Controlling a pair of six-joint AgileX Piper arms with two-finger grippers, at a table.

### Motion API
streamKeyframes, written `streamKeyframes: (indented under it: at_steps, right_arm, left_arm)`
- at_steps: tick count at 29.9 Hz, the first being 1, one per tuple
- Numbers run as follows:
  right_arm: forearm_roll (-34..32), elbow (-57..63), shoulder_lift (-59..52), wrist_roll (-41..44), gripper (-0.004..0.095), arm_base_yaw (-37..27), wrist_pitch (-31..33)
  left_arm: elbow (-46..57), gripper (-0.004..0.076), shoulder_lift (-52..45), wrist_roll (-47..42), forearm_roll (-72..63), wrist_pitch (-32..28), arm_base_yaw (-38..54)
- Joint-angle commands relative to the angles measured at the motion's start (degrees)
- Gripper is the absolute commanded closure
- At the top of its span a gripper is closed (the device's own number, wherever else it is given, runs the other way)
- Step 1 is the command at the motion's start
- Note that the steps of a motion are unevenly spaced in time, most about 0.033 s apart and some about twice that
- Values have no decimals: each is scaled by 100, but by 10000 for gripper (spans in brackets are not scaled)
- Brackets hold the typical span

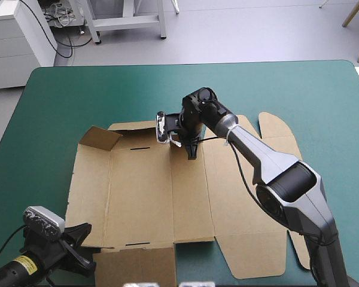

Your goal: Fold the box

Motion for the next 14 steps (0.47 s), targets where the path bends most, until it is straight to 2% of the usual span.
streamKeyframes:
  at_steps: [1, 5, 7, 9, 12, 14]
  right_arm:
    - [204, -204, -302, -41, 929, -35, 30]
    - [148, -214, -306, 160, 923, -35, 8]
    - [108, -299, -314, 221, 887, -35, 8]
    - [108, -461, -314, 318, 802, -35, 75]
    - [132, -875, -314, 522, 617, -35, 297]
    - [121, -1141, -342, 893, 517, -35, 297]
  left_arm:
    - [-193, 731, 54, -17, -124, -345, -30]
    - [-193, 731, 54, -17, -124, -345, -30]
    - [-193, 731, 54, -17, -124, -345, -30]
    - [-193, 731, 54, -17, -124, -345, -30]
    - [-193, 731, 54, -17, -124, -345, -30]
    - [-193, 731, 54, -17, -124, -345, -30]
